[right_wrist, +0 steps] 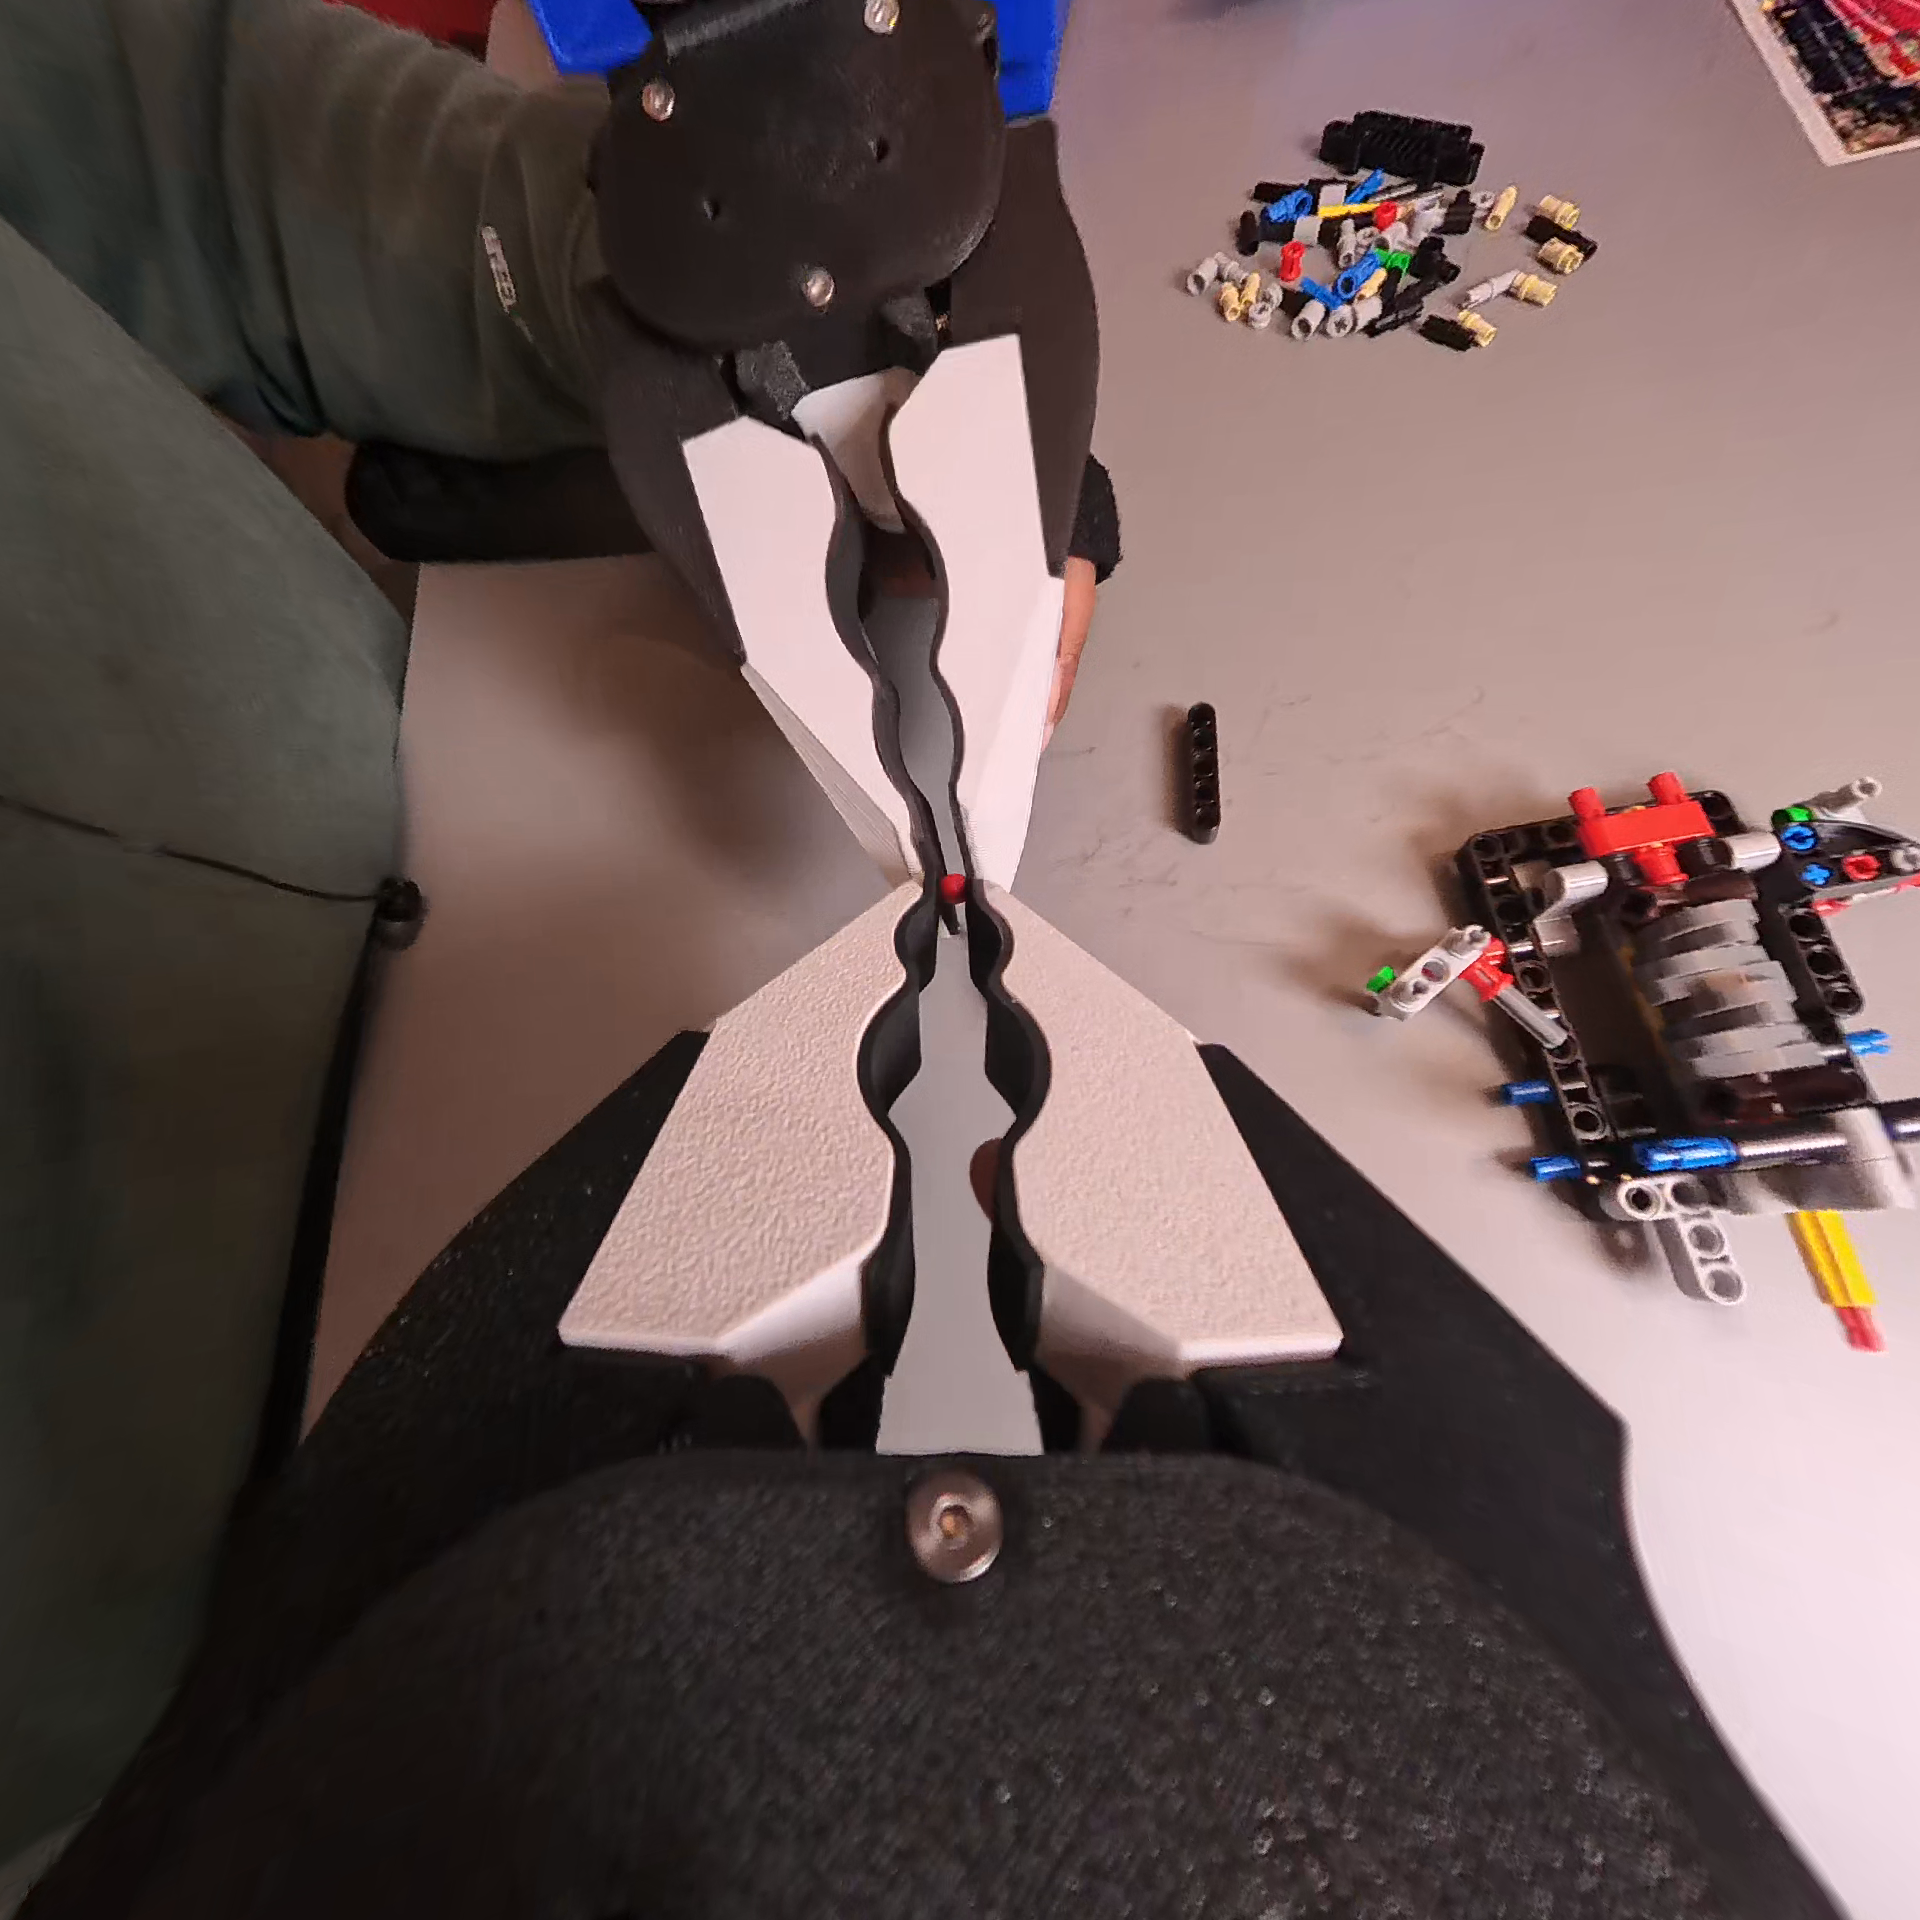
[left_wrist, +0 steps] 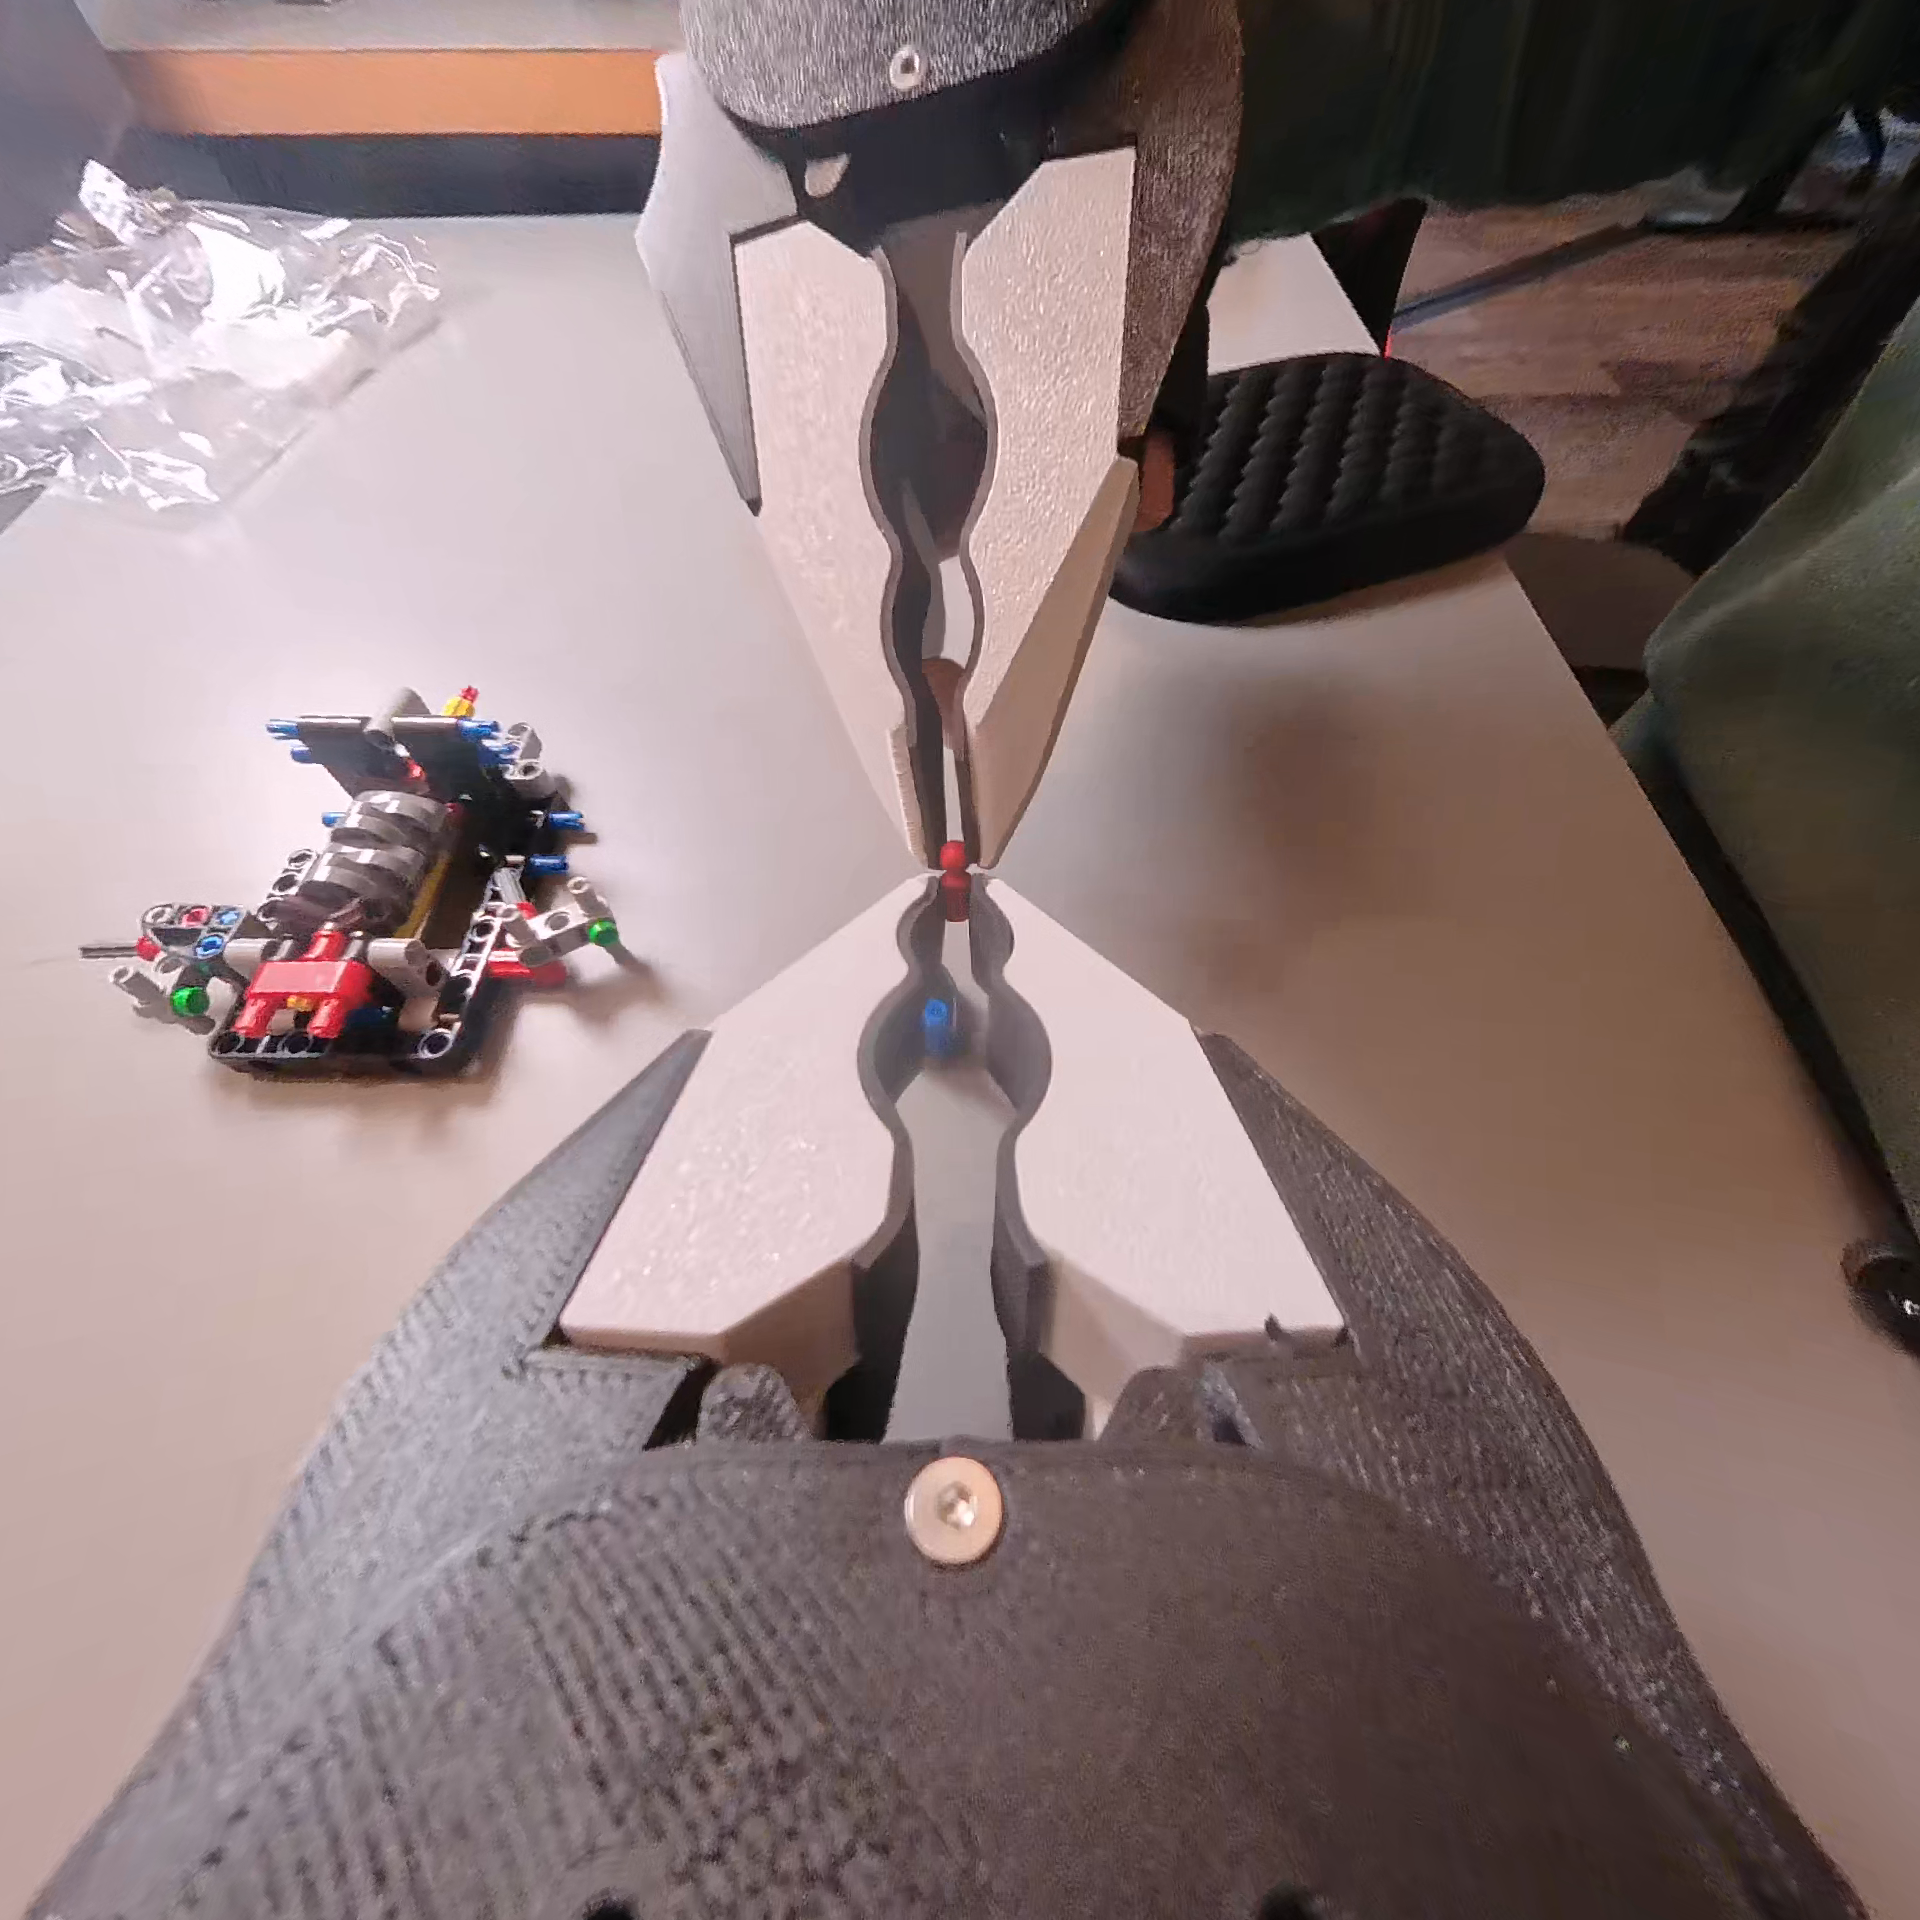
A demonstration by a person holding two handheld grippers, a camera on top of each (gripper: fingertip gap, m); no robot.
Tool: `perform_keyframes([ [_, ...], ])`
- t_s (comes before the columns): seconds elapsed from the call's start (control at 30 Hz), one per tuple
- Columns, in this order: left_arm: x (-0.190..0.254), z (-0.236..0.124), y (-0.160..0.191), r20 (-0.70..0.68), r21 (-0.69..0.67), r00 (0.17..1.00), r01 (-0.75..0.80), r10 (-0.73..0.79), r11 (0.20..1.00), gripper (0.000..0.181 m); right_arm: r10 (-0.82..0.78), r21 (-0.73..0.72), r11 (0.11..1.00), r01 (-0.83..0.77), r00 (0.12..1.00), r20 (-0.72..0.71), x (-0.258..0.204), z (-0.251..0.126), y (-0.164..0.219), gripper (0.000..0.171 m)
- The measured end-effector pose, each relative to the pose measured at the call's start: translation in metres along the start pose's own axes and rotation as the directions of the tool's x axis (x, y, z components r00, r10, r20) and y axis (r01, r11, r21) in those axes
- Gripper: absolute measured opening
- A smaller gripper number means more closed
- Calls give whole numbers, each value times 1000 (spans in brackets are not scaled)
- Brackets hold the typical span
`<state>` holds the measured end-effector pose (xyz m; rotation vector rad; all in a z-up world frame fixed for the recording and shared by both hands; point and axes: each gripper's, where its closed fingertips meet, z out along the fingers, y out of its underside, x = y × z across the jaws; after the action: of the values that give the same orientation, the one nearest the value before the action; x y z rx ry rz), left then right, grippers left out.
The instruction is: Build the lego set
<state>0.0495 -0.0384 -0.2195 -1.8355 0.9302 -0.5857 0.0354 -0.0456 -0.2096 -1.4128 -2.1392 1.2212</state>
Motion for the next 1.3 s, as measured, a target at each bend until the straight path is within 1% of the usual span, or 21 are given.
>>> perform_keyframes([
  [0.07,3,2,5,-8,-34,1000,-16,15,999,1,-119,-57,991,117,992,-35,-1,2,5,2],
  [0.13,6,4,7,-22,-57,999,-27,26,998,1,-250,-129,961,243,967,-40,-6,5,10,7],
  [0.2,8,5,9,-31,-73,999,-36,34,997,1,-327,-184,931,316,945,-30,-7,6,12,6],
  [0.37,12,6,13,-48,-99,998,-44,40,994,1,-453,-272,858,435,891,-4,-8,8,14,4],
  [0.53,14,3,11,-74,-84,997,-10,4,996,1,-512,-297,819,491,859,10,-10,9,12,3],
  [0.67,16,2,10,-102,-70,994,19,-26,997,1,-514,-296,818,493,858,6,-12,10,11,2],
  [0.83,9,-2,7,-80,-44,995,50,-54,998,4,-467,-288,850,442,884,-20,-5,7,8,2],
  [0.9,0,-5,15,-45,-83,997,52,-56,995,29,-443,-313,855,414,896,-24,2,7,13,2],
  [0.93,-4,-7,22,-32,-111,998,53,-56,992,34,-433,-333,854,399,901,-29,6,7,16,2],
  [1.0,-8,-5,31,-11,-145,999,42,-44,989,32,-419,-383,841,382,908,-14,11,12,24,2],
  [1.1,-4,7,42,-15,-219,1000,-4,1,976,32,-395,-446,820,360,918,15,15,18,32,2],
  [1.17,-6,11,48,-6,-259,1000,-26,26,965,30,-373,-467,817,339,928,23,17,20,34,2],
  [1.3,-5,15,50,-9,-259,1000,-28,27,965,21,-352,-510,798,321,935,37,19,22,40,2],
])
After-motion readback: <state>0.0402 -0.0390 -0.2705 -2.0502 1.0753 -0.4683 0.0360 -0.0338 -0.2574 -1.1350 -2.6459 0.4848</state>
